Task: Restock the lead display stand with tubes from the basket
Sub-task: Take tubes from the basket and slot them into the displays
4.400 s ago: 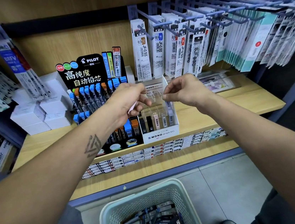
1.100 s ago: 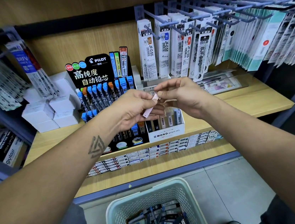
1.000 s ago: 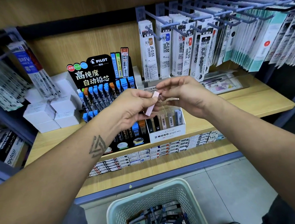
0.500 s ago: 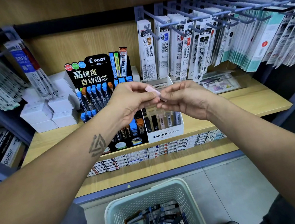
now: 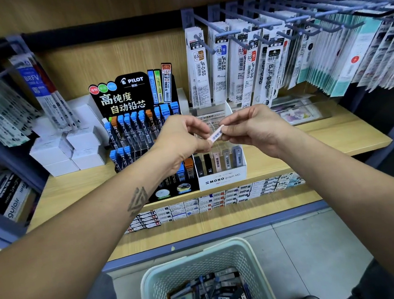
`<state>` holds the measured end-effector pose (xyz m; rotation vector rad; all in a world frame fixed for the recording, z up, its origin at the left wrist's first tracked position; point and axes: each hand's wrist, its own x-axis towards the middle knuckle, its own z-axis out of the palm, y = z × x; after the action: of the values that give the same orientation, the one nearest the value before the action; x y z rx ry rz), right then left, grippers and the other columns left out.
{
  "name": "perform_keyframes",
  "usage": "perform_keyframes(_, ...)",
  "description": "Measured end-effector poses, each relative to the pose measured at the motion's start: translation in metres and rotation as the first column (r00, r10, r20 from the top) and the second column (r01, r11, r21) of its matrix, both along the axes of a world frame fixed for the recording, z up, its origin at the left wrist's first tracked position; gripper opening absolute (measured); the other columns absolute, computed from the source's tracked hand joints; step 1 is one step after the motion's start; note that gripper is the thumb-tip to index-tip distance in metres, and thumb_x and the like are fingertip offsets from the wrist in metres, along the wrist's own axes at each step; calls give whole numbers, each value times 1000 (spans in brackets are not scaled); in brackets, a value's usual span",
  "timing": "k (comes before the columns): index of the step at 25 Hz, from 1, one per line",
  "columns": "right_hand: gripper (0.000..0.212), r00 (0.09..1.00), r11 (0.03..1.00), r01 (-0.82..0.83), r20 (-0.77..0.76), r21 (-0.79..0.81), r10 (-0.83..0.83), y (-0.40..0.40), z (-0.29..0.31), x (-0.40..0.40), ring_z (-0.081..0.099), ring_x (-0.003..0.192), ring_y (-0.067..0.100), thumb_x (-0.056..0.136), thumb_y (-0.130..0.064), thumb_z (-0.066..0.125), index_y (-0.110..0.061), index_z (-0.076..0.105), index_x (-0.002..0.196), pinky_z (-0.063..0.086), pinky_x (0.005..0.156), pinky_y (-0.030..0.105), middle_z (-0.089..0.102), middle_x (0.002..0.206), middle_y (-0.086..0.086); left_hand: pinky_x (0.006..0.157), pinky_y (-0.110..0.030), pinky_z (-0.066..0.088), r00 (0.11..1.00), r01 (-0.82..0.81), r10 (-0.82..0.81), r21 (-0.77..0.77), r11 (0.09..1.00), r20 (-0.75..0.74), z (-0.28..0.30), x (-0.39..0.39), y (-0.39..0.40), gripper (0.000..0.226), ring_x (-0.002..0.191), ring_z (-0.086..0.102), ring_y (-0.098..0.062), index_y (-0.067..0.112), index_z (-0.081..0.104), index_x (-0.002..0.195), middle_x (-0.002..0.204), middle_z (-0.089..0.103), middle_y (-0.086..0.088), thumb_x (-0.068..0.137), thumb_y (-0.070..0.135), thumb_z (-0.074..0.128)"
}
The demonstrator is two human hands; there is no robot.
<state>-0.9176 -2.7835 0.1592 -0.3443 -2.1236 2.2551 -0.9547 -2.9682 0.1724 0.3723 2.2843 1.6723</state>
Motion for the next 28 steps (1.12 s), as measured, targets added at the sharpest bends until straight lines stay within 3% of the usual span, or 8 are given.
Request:
perform_keyframes(3, 16, 996, 979, 22, -88, 205, -4, 2, 5, -2, 71, 65, 17, 80, 12, 73, 2, 73, 91, 59, 67, 23, 73, 72, 9, 82, -33, 61, 990, 64, -87, -188, 980, -115, -2, 2, 4, 21, 85, 70, -20, 5, 74, 92, 93, 74, -11, 78, -11, 75)
perform_keyframes(5, 15, 989, 867, 21, -136, 497, 53, 3, 8, -7, 69, 60, 8, 79, 8, 76, -2, 74, 90, 57, 64, 19, 71, 68, 2, 85, -33, 59, 950, 78, -191, -406, 910, -246, -2, 4, 5, 14, 89, 68, -19, 9, 75, 95, 96, 74, -7, 87, 0, 70)
perform_keyframes(8, 17, 984, 583, 11, -113, 812, 138, -3, 4, -12, 68, 68, 5, 77, -7, 84, -20, 77, 83, 54, 74, 21, 69, 71, -11, 80, -39, 60, 837, 66, -418, -692, 719, -354, -8, 12, 1, 22, 88, 69, -23, 10, 74, 99, 100, 72, -8, 88, 2, 57)
perform_keyframes(11, 10, 980, 433, -2, -84, 902, 178, -13, -9, -9, 68, 82, 12, 81, -12, 81, -20, 78, 87, 54, 85, 24, 71, 80, -5, 75, -37, 59, 713, 106, -646, -869, 484, -273, -21, 31, -5, 14, 84, 63, -24, 10, 60, 84, 98, 63, -9, 86, -1, 51)
perform_keyframes(13, 9, 979, 368, -9, -67, 930, 193, -16, -17, -9, 68, 86, 14, 84, -13, 79, -20, 78, 90, 56, 86, 29, 74, 90, -2, 85, -37, 57, 646, 89, -722, -915, 394, -248, -31, 40, -8, 11, 93, 60, -24, 10, 59, 86, 103, 58, -9, 88, 1, 53)
perform_keyframes(16, 9, 977, 342, -32, -43, 939, 208, -18, -24, -9, 67, 85, 14, 85, -12, 77, -19, 78, 91, 57, 86, 30, 75, 95, -1, 102, -39, 50, 586, 50, -765, -931, 362, -266, -41, 42, -10, 21, 110, 57, -29, 5, 65, 106, 116, 57, -14, 88, 3, 55)
perform_keyframes(21, 12, 968, 242, -67, 4, 968, 253, -26, -25, -4, 66, 86, 18, 87, -9, 71, -18, 77, 91, 55, 79, 28, 74, 92, 3, 92, -38, 52, 591, 27, -740, -909, 415, -320, -33, 44, -8, 17, 103, 56, -27, 4, 65, 101, 110, 57, -13, 89, 3, 53)
perform_keyframes(28, 19, 971, 150, -74, 37, 986, 235, -30, -29, -6, 67, 82, 25, 82, -2, 67, -20, 74, 83, 58, 72, 37, 71, 87, 4, 92, -39, 53, 590, 30, -753, -923, 383, -293, -31, 44, -7, 12, 101, 57, -28, 5, 65, 96, 102, 57, -12, 88, 4, 56)
